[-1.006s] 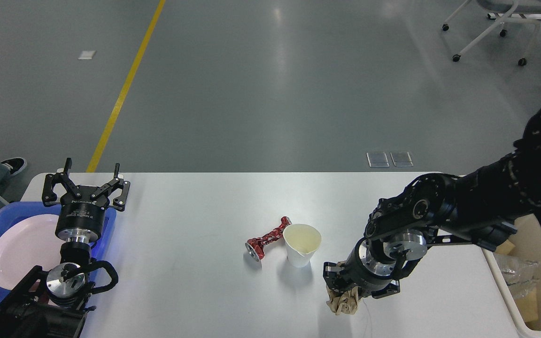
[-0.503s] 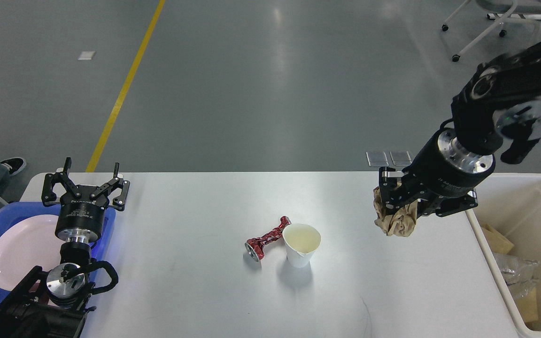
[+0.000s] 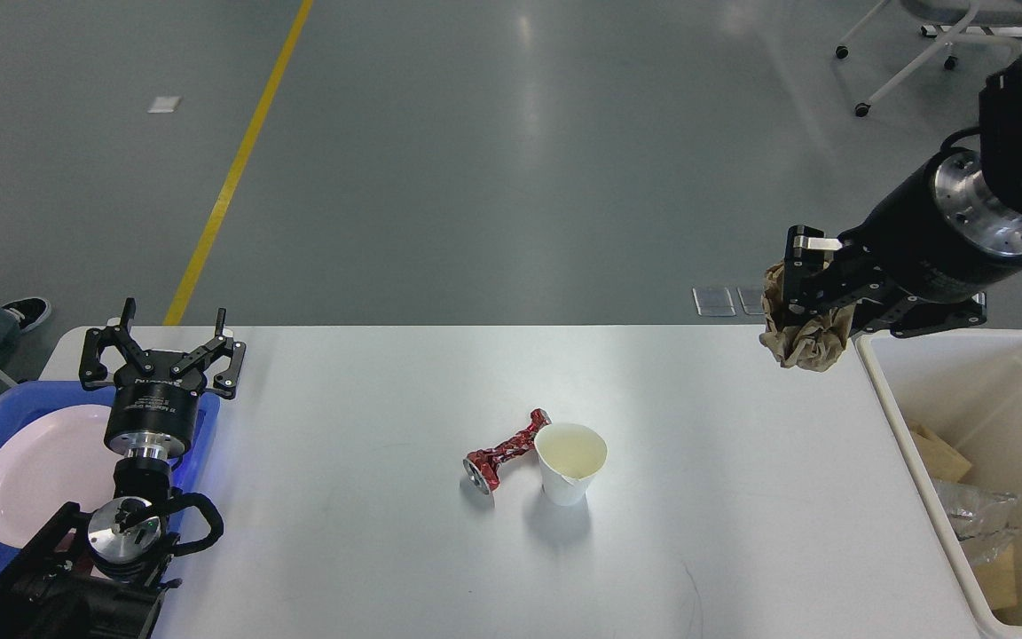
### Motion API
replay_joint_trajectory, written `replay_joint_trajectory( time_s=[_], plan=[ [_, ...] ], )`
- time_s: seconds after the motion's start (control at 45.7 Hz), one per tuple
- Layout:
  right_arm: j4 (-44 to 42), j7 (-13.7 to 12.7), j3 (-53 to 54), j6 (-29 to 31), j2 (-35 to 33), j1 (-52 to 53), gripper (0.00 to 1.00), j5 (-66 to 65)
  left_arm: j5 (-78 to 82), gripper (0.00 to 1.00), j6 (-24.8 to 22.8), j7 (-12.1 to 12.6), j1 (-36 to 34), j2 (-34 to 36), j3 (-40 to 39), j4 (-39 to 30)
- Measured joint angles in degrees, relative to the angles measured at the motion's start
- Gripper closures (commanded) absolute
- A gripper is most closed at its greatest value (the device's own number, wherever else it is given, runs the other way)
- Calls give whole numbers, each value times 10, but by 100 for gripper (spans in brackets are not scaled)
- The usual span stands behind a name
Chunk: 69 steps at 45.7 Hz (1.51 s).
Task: Tidy desktop
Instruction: 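Lift the crumpled paper and carry it over the beige bin, then lower the paper into the bin and open the right gripper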
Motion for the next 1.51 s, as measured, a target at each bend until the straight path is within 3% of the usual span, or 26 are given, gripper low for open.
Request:
replay_joint_trajectory(
  time_s=[0.197, 0.438, 0.722, 0.919, 1.138, 1.313, 1.51],
  plan=[
    [0, -3, -7, 0, -20, -8, 100, -7, 0, 4, 0, 0, 0, 0, 0, 0],
    [-34, -4, -97, -10, -43, -53, 100, -7, 0, 4, 0, 0, 0, 0, 0, 0],
    [-143, -4, -128, -85, -172, -228, 100, -34, 0, 4, 0, 0, 0, 0, 0, 0],
    [-284, -4, -66, -151, -256, -416, 100, -75, 0, 4, 0, 0, 1, 0, 0, 0],
    [-475, -4, 77, -164, -279, -653, 100, -89, 0, 4, 0, 0, 1, 0, 0, 0],
    [-645, -4, 197, -178, -250, -842, 100, -88, 0, 4, 0, -1, 1, 0, 0, 0],
    [-827, -4, 308, -275, -148, -1045, 100, -85, 0, 4, 0, -1, 1, 0, 0, 0]
  ],
)
